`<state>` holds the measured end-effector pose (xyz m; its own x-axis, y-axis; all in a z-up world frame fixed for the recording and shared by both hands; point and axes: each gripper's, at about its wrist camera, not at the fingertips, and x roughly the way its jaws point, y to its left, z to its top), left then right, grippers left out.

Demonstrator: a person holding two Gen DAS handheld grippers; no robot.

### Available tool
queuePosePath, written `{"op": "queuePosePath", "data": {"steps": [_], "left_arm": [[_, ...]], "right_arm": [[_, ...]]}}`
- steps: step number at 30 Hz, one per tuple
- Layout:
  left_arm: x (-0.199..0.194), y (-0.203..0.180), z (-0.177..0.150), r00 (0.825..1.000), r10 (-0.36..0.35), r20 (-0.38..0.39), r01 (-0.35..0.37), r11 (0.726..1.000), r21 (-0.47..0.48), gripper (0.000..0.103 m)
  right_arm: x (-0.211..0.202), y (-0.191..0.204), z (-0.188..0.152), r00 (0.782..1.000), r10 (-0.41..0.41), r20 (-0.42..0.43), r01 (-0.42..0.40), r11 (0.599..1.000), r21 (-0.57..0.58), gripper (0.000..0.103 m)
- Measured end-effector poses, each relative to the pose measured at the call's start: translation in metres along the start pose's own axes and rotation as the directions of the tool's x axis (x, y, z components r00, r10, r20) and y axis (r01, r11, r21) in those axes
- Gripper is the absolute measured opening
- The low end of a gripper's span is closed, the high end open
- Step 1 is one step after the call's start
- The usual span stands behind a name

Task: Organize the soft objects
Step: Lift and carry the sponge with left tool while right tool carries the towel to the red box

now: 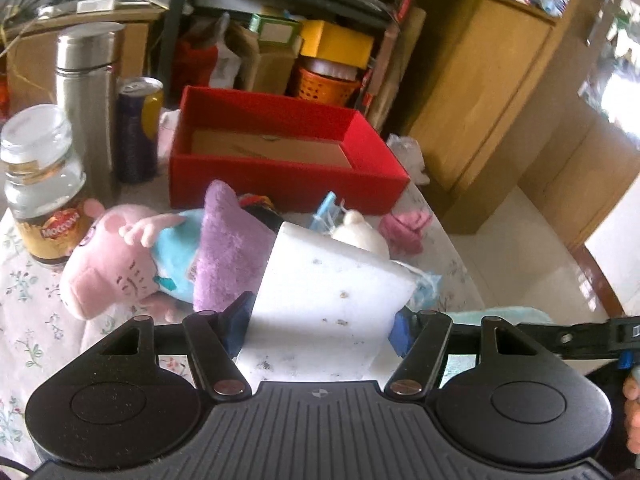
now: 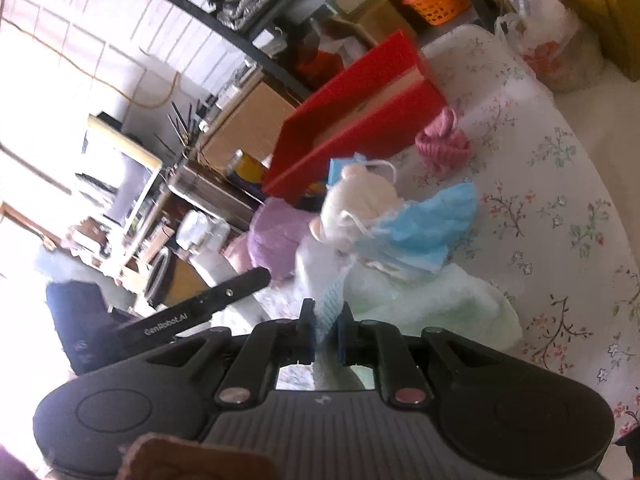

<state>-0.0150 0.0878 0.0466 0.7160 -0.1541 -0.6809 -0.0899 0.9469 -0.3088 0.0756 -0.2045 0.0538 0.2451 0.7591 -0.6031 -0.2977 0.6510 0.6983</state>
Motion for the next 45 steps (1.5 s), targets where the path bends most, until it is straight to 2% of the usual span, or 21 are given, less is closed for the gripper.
{"op": "queuePosePath", "data": {"steps": [10,16,18,20,21,22,23,24,25,26,28,29,30,31,32,34,37,41,43,44,45], "left_arm": [[-0.009,-0.009,0.022,0.995,-0.06,0.081,0.064,0.997,-0.045,0.066],[-0.011,-0.006,0.033,0.988,-0.079,0.13,0.094,0.989,-0.113,0.066],[-0.011,-0.004,0.031,0.991,-0.071,0.117,0.085,0.989,-0.118,0.066],[-0.013,-0.002,0.028,0.992,-0.061,0.113,0.074,0.99,-0.12,0.067],[-0.014,0.0,0.028,0.992,-0.052,0.111,0.066,0.99,-0.125,0.067],[-0.014,0.001,0.028,0.993,-0.043,0.106,0.058,0.988,-0.144,0.067],[-0.016,0.002,0.029,0.994,-0.048,0.1,0.063,0.985,-0.16,0.067],[-0.016,0.003,0.031,0.994,-0.058,0.097,0.074,0.983,-0.17,0.067],[-0.016,0.002,0.033,0.992,-0.067,0.109,0.084,0.983,-0.165,0.067],[-0.016,0.002,0.035,0.991,-0.07,0.117,0.088,0.984,-0.157,0.067],[-0.015,0.0,0.038,0.989,-0.089,0.122,0.107,0.982,-0.157,0.067],[-0.016,0.0,0.038,0.987,-0.097,0.127,0.117,0.981,-0.155,0.068],[-0.017,0.0,0.039,0.986,-0.101,0.132,0.12,0.981,-0.151,0.068],[-0.017,0.0,0.04,0.986,-0.107,0.131,0.126,0.981,-0.146,0.068],[-0.016,-0.001,0.04,0.985,-0.114,0.126,0.132,0.981,-0.141,0.068],[-0.016,-0.003,0.04,0.985,-0.119,0.123,0.136,0.98,-0.142,0.068],[-0.021,-0.007,0.04,0.983,-0.127,0.134,0.147,0.978,-0.151,0.068],[-0.036,-0.008,0.035,0.979,-0.098,0.18,0.127,0.98,-0.155,0.068],[-0.041,-0.003,0.031,0.979,-0.083,0.184,0.12,0.974,-0.195,0.068],[-0.043,-0.001,0.031,0.983,-0.07,0.169,0.108,0.969,-0.224,0.068],[-0.047,0.0,0.033,0.985,-0.063,0.158,0.1,0.966,-0.238,0.068]], "right_arm": [[-0.02,0.049,0.036,0.994,0.048,0.1,-0.043,0.998,-0.053,0.0],[-0.034,0.075,0.065,0.971,0.17,0.168,-0.159,0.984,-0.081,0.0],[-0.037,0.083,0.065,0.975,0.152,0.161,-0.13,0.981,-0.142,0.0],[-0.026,0.088,0.051,0.996,0.004,0.093,0.021,0.961,-0.274,0.0],[-0.013,0.085,0.039,0.995,-0.085,0.06,0.1,0.942,-0.321,0.005],[0.003,0.079,0.027,0.987,-0.16,0.025,0.159,0.923,-0.35,0.034],[0.022,0.068,0.014,0.978,-0.209,-0.009,0.193,0.915,-0.355,0.047],[0.041,0.057,0.004,0.971,-0.236,-0.039,0.209,0.916,-0.343,0.058],[0.06,0.048,-0.004,0.959,-0.267,-0.091,0.221,0.913,-0.344,0.058],[0.083,0.04,-0.013,0.937,-0.314,-0.154,0.24,0.897,-0.372,0.058],[0.112,0.027,-0.023,0.904,-0.395,-0.163,0.308,0.867,-0.393,0.055],[0.122,0.022,-0.024,0.891,-0.423,-0.166,0.327,0.85,-0.414,0.047],[0.125,0.02,-0.025,0.881,-0.445,-0.162,0.347,0.84,-0.417,0.032],[0.121,0.021,-0.024,0.888,-0.432,-0.158,0.34,0.849,-0.404,0.016],[0.113,0.021,-0.02,0.908,-0.375,-0.188,0.29,0.886,-0.362,0.002],[0.096,0.02,-0.013,0.937,-0.278,-0.21,0.223,0.942,-0.252,0.0],[0.077,0.021,-0.004,0.972,-0.157,-0.175,0.129,0.979,-0.159,0.0],[0.055,0.028,0.0,0.992,-0.035,-0.121,0.024,0.996,-0.091,0.0],[0.039,0.036,0.007,0.996,0.031,-0.08,-0.037,0.996,-0.082,0.0],[0.036,0.043,0.011,0.998,0.029,-0.062,-0.035,0.995,-0.099,0.0],[0.033,0.049,0.01,0.999,-0.016,-0.039,0.011,0.989,-0.145,0.0]]}}
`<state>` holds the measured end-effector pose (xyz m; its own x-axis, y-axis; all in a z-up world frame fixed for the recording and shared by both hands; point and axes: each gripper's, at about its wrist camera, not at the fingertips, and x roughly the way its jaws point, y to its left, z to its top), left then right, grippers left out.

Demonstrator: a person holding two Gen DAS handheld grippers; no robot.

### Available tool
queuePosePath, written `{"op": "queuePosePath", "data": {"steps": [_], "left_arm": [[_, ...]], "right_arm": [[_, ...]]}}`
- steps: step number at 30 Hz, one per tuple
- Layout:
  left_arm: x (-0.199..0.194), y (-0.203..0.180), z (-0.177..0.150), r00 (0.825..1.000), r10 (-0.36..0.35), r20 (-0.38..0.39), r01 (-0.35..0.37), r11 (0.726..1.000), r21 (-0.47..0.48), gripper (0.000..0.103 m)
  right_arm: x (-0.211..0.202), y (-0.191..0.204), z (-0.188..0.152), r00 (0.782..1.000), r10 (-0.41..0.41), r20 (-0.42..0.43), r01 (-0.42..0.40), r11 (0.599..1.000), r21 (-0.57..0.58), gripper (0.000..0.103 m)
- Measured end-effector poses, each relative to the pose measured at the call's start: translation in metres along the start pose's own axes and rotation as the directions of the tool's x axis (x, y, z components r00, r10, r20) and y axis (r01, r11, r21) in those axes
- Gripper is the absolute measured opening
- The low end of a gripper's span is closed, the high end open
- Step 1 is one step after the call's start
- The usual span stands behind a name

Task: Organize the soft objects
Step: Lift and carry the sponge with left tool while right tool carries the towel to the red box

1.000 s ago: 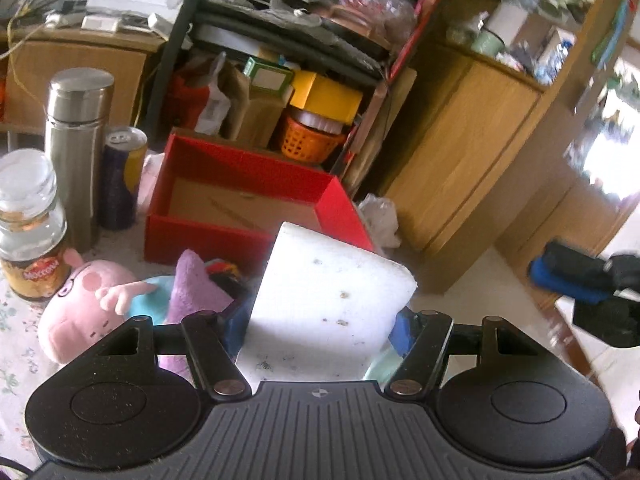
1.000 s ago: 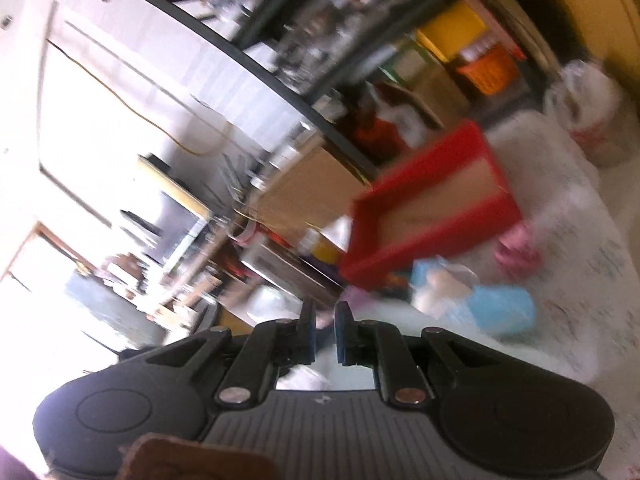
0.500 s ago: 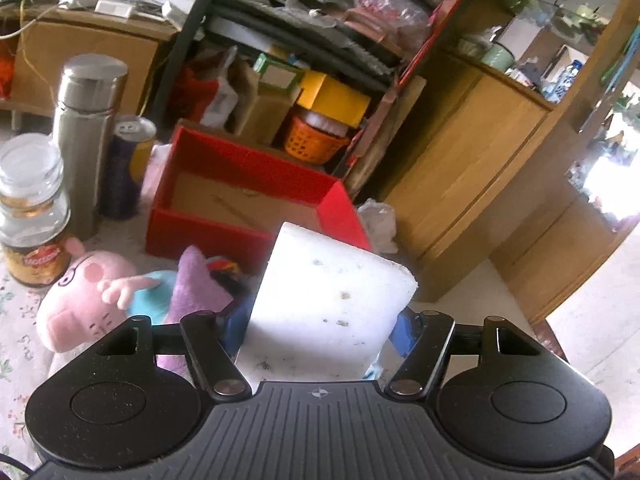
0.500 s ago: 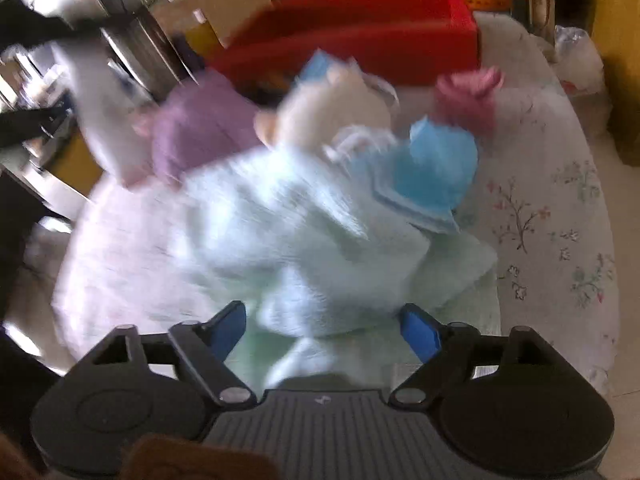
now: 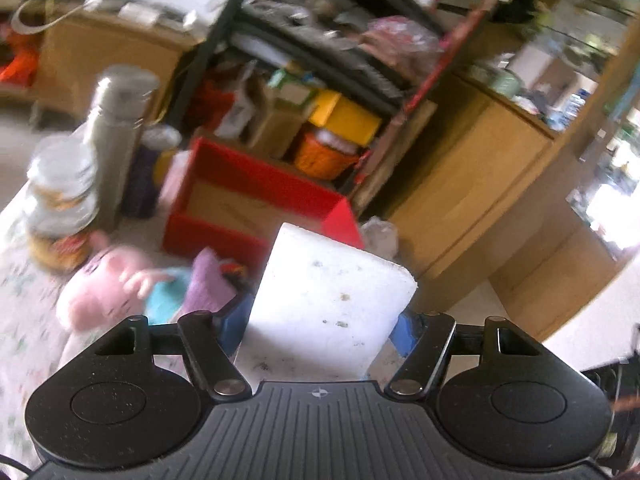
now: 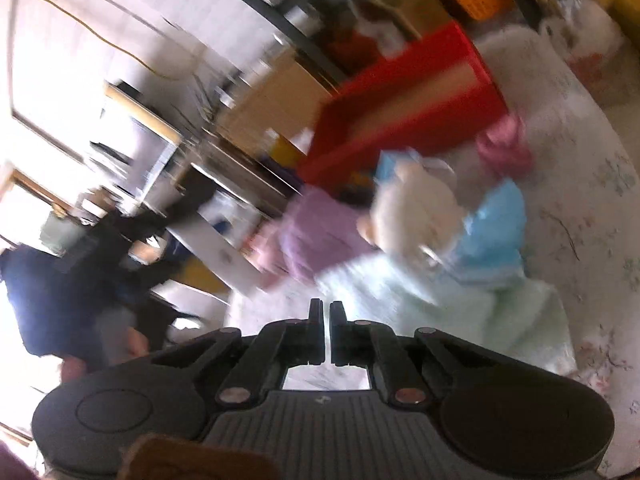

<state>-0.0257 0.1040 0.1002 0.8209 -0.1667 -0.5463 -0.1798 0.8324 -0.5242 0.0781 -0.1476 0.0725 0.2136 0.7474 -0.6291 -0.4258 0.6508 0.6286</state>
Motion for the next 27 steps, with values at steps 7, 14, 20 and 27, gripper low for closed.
{"op": "queuePosePath", "data": {"steps": [7,14,20,27], "left_arm": [[-0.004,-0.009,0.007,1.0,-0.005,0.028,0.004,1.0,0.009,0.068],[0.004,-0.019,0.003,1.0,-0.017,-0.002,0.017,0.997,0.077,0.069],[-0.007,-0.027,0.004,0.999,-0.019,0.036,0.016,0.997,0.072,0.069],[-0.046,-0.045,0.02,0.985,-0.026,0.168,0.013,0.997,0.079,0.073]], "right_arm": [[0.078,0.008,-0.035,0.926,-0.343,-0.154,0.303,0.923,-0.237,0.063],[0.057,-0.006,-0.036,0.937,-0.297,-0.187,0.261,0.946,-0.193,0.0],[-0.012,0.009,-0.022,0.984,-0.148,-0.098,0.138,0.985,-0.1,0.0],[-0.033,0.001,0.013,0.998,0.055,-0.023,-0.053,0.994,0.091,0.0]]}}
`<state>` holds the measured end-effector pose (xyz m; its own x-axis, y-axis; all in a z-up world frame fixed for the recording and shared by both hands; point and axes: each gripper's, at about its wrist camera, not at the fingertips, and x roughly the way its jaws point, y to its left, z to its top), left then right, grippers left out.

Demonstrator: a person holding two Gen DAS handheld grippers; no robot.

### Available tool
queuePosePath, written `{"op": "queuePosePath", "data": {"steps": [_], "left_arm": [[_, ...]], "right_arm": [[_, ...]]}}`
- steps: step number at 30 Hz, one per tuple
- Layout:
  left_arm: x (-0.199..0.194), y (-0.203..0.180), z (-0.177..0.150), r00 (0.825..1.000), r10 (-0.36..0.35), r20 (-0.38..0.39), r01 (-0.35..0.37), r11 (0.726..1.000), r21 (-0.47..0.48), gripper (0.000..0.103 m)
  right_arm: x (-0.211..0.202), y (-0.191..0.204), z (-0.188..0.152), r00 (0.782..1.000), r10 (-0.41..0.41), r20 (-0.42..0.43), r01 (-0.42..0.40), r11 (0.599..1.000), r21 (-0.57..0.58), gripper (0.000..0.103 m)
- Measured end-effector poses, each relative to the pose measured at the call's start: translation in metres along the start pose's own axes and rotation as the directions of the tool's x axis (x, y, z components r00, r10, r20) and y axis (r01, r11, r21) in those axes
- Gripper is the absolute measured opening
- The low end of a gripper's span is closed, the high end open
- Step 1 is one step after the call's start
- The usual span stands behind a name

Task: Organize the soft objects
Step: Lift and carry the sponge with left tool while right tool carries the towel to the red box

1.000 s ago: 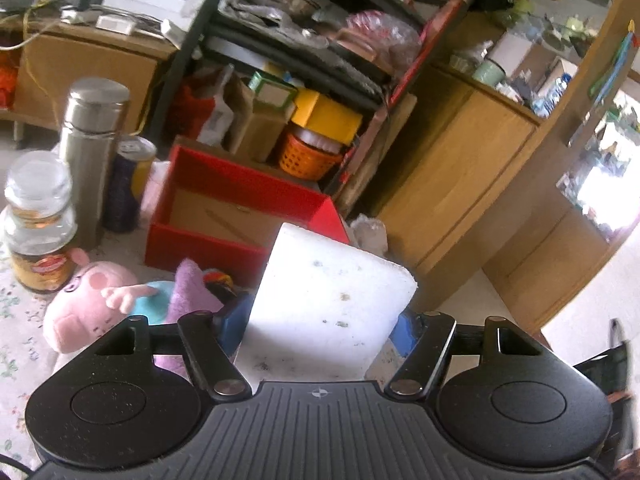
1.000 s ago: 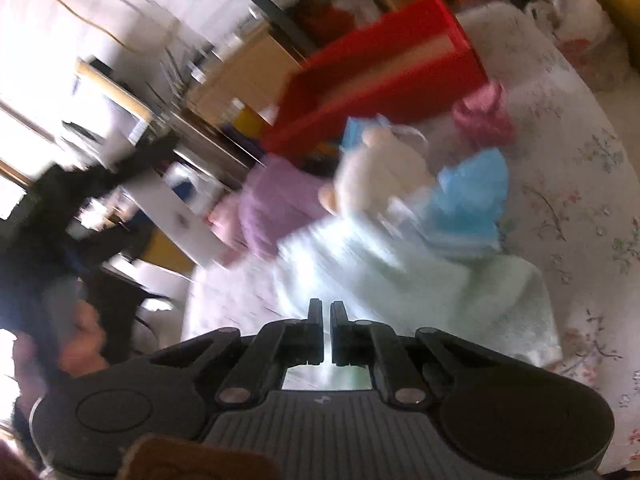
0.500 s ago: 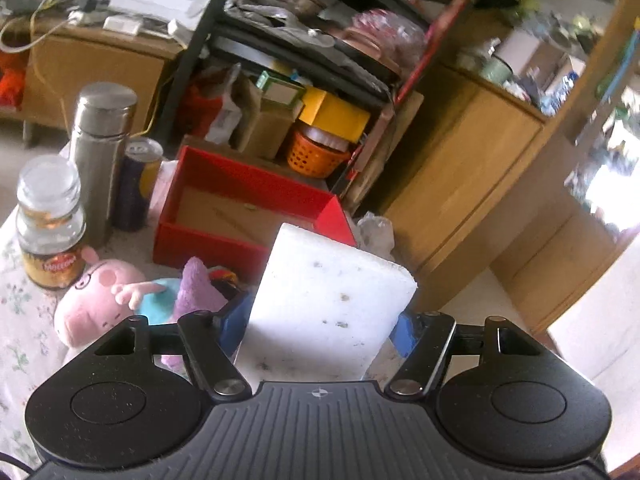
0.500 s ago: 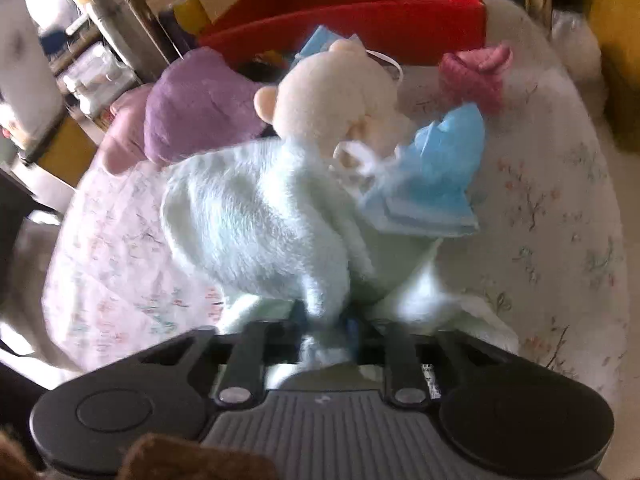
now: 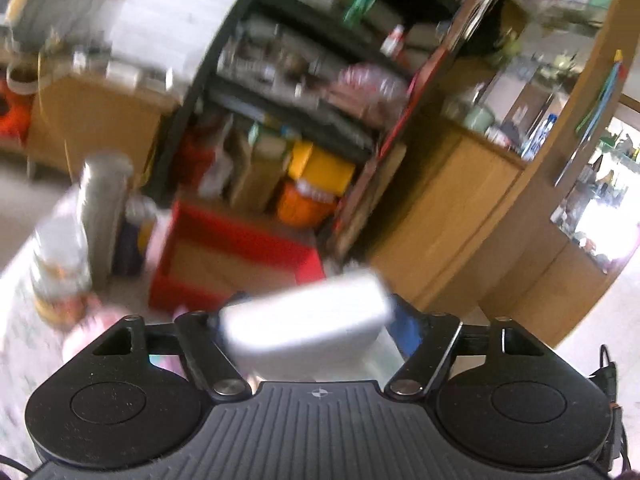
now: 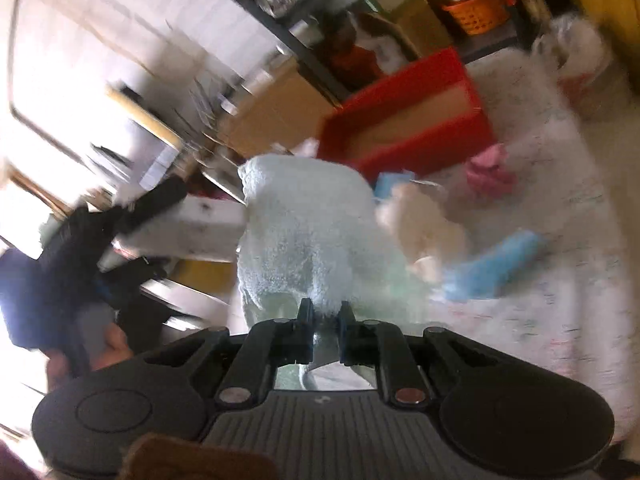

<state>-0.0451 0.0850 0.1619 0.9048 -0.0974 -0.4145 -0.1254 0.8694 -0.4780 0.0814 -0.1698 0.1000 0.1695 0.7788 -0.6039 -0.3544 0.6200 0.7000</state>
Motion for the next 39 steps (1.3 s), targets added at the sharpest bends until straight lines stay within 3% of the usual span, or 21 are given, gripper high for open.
{"op": "queuePosePath", "data": {"steps": [4,6,7,8,9,12,13,16,19,21,23,25,27,29,30,31,32,33,35,37,39], "left_arm": [[0.008,0.008,-0.003,1.0,-0.024,-0.005,0.023,0.999,-0.022,0.062],[0.017,0.011,-0.004,0.999,-0.018,-0.042,0.017,1.0,-0.021,0.052],[0.02,0.014,-0.005,0.998,-0.015,-0.057,0.014,1.0,-0.022,0.05],[0.022,0.017,-0.005,0.998,-0.017,-0.062,0.015,0.999,-0.03,0.049],[0.025,0.019,-0.004,0.997,-0.022,-0.069,0.019,0.999,-0.038,0.048],[0.033,0.026,-0.007,0.993,0.025,-0.112,-0.026,1.0,-0.008,0.043],[0.035,0.029,-0.01,0.99,0.041,-0.137,-0.039,0.999,0.019,0.047],[0.037,0.038,-0.026,0.972,0.124,-0.201,-0.104,0.989,0.106,0.077],[0.038,0.048,-0.049,0.933,0.252,-0.258,-0.19,0.951,0.244,0.079],[0.046,0.056,-0.067,0.898,0.323,-0.299,-0.237,0.927,0.29,0.08],[0.062,0.06,-0.087,0.858,0.352,-0.374,-0.242,0.92,0.308,0.079],[0.081,0.055,-0.098,0.832,0.396,-0.39,-0.245,0.891,0.382,0.08],[0.108,0.046,-0.113,0.796,0.491,-0.353,-0.244,0.795,0.555,0.084],[0.134,0.046,-0.133,0.742,0.573,-0.348,-0.22,0.698,0.682,0.085],[0.139,0.051,-0.139,0.73,0.565,-0.385,-0.193,0.711,0.677,0.084],[0.141,0.055,-0.141,0.713,0.541,-0.446,-0.178,0.755,0.631,0.074],[0.139,0.058,-0.138,0.715,0.52,-0.467,-0.183,0.784,0.593,0.063],[0.138,0.062,-0.134,0.71,0.496,-0.501,-0.175,0.813,0.556,0.061],[0.133,0.07,-0.13,0.701,0.513,-0.495,-0.237,0.823,0.517,0.057],[0.123,0.07,-0.125,0.717,0.481,-0.504,-0.247,0.852,0.461,0.056],[0.104,0.061,-0.114,0.766,0.419,-0.488,-0.225,0.886,0.406,0.056]], "right_arm": [[0.027,-0.01,0.001,0.998,-0.027,-0.064,0.029,0.999,0.035,0.0],[0.048,0.001,-0.008,0.964,-0.248,-0.1,0.235,0.964,-0.124,0.0],[0.054,0.001,-0.011,0.965,-0.223,-0.139,0.208,0.971,-0.115,0.0],[0.054,0.002,-0.013,0.981,-0.103,-0.162,0.094,0.994,-0.06,0.0],[0.052,0.004,-0.012,0.989,-0.055,-0.14,0.049,0.998,-0.044,0.0],[0.065,-0.005,0.0,0.969,-0.212,-0.127,0.204,0.976,-0.074,0.0],[0.063,-0.011,0.004,0.977,-0.171,-0.13,0.17,0.985,-0.02,0.0],[0.041,-0.002,0.02,0.999,-0.04,-0.034,0.04,0.999,0.002,0.0],[0.037,-0.007,0.039,1.0,0.007,0.01,-0.007,1.0,0.017,0.0],[0.042,-0.006,0.043,0.997,-0.079,-0.004,0.078,0.996,-0.048,0.0],[0.043,-0.014,0.047,0.995,0.095,-0.029,-0.094,0.995,0.043,0.0],[0.044,-0.014,0.056,0.992,0.128,0.005,-0.128,0.991,0.047,0.0],[0.045,-0.007,0.06,0.994,0.104,0.016,-0.105,0.995,0.005,0.0],[0.05,-0.008,0.056,0.992,0.122,-0.007,-0.122,0.992,0.018,0.0],[0.052,-0.008,0.054,0.992,0.123,-0.011,-0.123,0.992,0.012,0.0],[0.052,-0.009,0.052,0.993,0.12,-0.015,-0.12,0.993,0.007,0.0],[0.05,-0.01,0.049,0.993,0.12,-0.019,-0.12,0.993,0.009,0.0],[0.05,-0.011,0.049,0.993,0.121,-0.018,-0.12,0.993,0.013,0.0],[0.048,-0.016,0.049,0.993,0.116,-0.013,-0.116,0.993,0.02,0.0],[0.045,-0.015,0.05,0.993,0.12,-0.002,-0.119,0.993,0.025,0.0],[0.038,-0.008,0.049,0.991,0.134,0.02,-0.134,0.991,0.006,0.0]]}}
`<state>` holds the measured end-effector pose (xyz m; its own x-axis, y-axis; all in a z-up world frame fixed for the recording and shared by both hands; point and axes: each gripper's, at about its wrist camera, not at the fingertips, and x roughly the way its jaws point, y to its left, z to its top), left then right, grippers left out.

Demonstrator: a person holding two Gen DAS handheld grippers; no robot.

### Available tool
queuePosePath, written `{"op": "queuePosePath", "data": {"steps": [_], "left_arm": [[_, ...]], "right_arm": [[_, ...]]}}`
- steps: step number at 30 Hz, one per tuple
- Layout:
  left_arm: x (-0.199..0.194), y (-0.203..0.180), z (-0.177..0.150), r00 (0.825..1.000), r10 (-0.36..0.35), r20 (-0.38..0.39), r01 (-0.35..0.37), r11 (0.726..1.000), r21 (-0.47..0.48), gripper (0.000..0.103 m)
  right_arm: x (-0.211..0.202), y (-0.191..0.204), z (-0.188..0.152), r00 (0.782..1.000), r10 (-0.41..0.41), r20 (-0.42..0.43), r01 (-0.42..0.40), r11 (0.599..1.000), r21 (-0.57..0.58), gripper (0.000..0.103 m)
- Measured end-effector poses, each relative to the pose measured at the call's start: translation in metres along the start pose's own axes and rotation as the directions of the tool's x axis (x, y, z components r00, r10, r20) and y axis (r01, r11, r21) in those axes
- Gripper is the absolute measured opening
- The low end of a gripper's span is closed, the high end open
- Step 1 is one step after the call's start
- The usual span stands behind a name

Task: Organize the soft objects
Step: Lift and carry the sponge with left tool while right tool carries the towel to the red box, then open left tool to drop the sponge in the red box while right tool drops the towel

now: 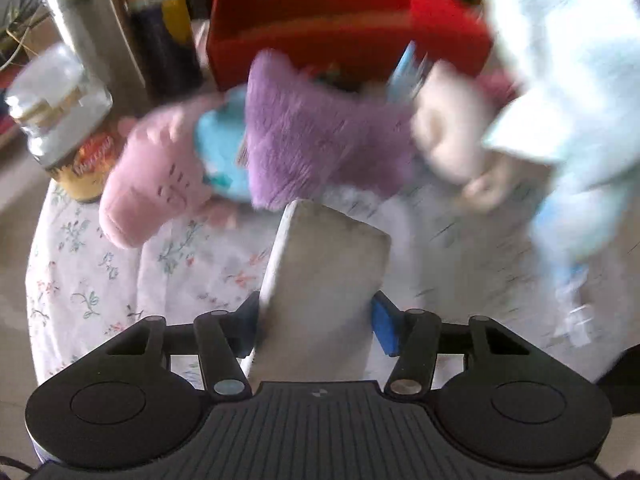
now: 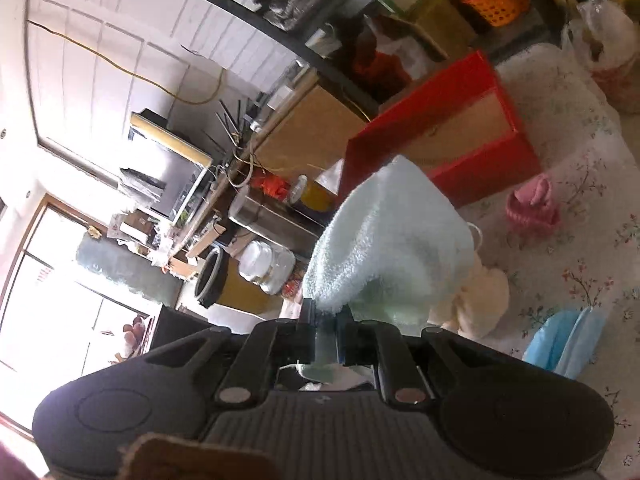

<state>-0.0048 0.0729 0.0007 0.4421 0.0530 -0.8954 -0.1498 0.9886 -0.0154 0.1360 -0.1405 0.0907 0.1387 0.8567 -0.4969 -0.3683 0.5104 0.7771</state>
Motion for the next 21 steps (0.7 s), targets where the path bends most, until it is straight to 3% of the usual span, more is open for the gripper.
{"op": "queuePosePath", "data": {"steps": [5,8,11,15,21], "left_arm": [[-0.054,0.0,0.02,0.987,-0.065,0.147,0.076,0.995,-0.067,0.056],[-0.078,-0.004,0.043,0.957,-0.095,0.274,0.12,0.99,-0.076,0.057],[-0.083,0.002,0.065,0.928,-0.114,0.354,0.16,0.981,-0.105,0.057],[-0.068,0.009,0.102,0.92,-0.108,0.377,0.178,0.972,-0.154,0.057],[-0.042,0.016,0.145,0.918,-0.085,0.388,0.175,0.963,-0.203,0.057]], "right_arm": [[-0.008,0.02,0.001,0.999,0.016,0.049,-0.013,0.999,-0.052,0.0],[-0.014,0.028,0.01,0.995,0.011,0.101,-0.005,0.998,-0.057,0.0],[-0.02,0.036,0.025,0.983,-0.031,0.182,0.048,0.995,-0.091,0.0],[-0.014,0.038,0.052,0.965,-0.06,0.255,0.088,0.991,-0.1,0.0],[0.015,0.033,0.087,0.952,-0.097,0.291,0.13,0.987,-0.098,0.0]]}}
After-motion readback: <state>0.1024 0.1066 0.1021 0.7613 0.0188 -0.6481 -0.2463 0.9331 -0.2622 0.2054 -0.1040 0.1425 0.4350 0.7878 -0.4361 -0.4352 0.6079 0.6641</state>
